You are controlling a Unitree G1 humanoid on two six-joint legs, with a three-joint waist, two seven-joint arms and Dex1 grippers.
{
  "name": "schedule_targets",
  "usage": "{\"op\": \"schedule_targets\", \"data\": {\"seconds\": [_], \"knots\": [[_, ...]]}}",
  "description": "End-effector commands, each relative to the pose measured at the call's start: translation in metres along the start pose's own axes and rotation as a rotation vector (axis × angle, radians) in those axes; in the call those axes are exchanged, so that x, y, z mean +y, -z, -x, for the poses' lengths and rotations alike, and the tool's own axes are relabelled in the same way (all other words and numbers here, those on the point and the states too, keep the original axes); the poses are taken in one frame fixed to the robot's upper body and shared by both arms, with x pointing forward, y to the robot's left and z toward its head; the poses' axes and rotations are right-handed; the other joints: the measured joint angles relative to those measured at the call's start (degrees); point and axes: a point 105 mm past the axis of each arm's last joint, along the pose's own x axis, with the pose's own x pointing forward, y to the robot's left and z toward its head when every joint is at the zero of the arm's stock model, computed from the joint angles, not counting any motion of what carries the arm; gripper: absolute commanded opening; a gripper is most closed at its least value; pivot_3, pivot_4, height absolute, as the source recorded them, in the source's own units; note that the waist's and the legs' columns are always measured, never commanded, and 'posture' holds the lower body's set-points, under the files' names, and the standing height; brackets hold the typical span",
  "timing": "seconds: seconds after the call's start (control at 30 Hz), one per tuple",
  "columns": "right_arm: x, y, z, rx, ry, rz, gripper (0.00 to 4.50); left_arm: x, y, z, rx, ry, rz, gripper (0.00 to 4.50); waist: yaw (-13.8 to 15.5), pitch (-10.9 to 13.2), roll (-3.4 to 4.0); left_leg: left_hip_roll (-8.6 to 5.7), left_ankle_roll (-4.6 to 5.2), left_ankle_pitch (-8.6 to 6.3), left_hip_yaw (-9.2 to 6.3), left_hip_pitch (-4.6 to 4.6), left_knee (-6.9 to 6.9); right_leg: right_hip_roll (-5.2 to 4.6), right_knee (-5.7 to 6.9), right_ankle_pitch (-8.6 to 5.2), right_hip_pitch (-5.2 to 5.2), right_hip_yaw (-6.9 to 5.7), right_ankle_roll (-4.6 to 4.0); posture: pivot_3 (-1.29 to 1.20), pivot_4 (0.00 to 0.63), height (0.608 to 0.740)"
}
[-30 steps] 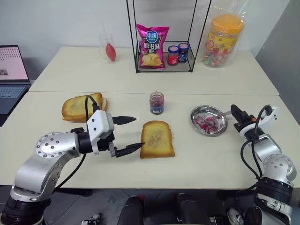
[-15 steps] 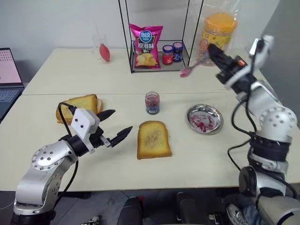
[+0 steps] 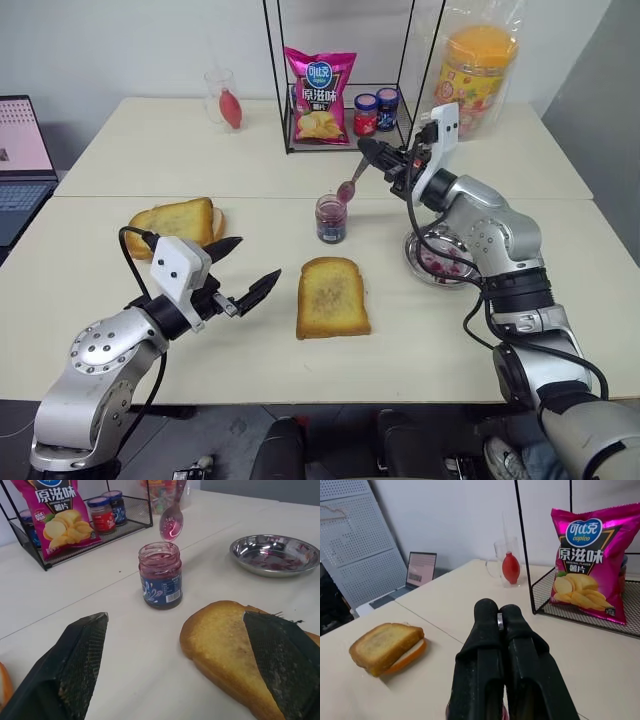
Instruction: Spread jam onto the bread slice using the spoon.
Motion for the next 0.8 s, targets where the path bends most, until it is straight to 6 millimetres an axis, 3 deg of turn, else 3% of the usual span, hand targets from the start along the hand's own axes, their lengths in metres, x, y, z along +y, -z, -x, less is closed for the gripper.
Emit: {"op": "schedule_targets", "data": {"seconds": [0.03,0.23,0.57,0.8], "knots": [[0.011,-0.01,-0.011,-0.03,-0.061,0.053,0.04,0.003,-0.008,0.003,-0.017,-0.009,-0.025,4.5,-0.1,0.0,0.0,0.01,0.0,0.0,0.0,0.01,0.0,0.01,0.01,0.0,0.0,0.0,0.0,0.0,0.15,0.74],[0.021,-0.003,-0.021,-0.017,-0.099,0.097,0.04,0.011,-0.004,0.005,-0.002,-0.036,-0.028,4.5,-0.16,0.0,0.0,0.01,0.0,0.0,0.0,0.0,-0.01,0.01,0.01,0.0,0.0,0.0,0.0,0.0,0.15,0.74],[0.027,0.016,-0.032,0.055,-0.136,0.351,0.04,0.014,-0.001,0.007,0.014,-0.051,-0.043,4.5,-0.21,0.0,0.0,0.0,0.0,0.0,-0.01,0.01,0.0,0.0,0.02,0.01,0.0,-0.02,-0.01,0.0,0.15,0.74],[0.032,0.026,-0.035,0.089,-0.173,0.348,0.04,0.013,0.002,0.007,0.023,-0.049,-0.047,4.5,-0.23,0.0,0.0,0.01,-0.01,0.0,-0.02,0.01,-0.01,0.0,0.02,0.01,0.0,-0.02,-0.01,0.0,0.15,0.74]]}}
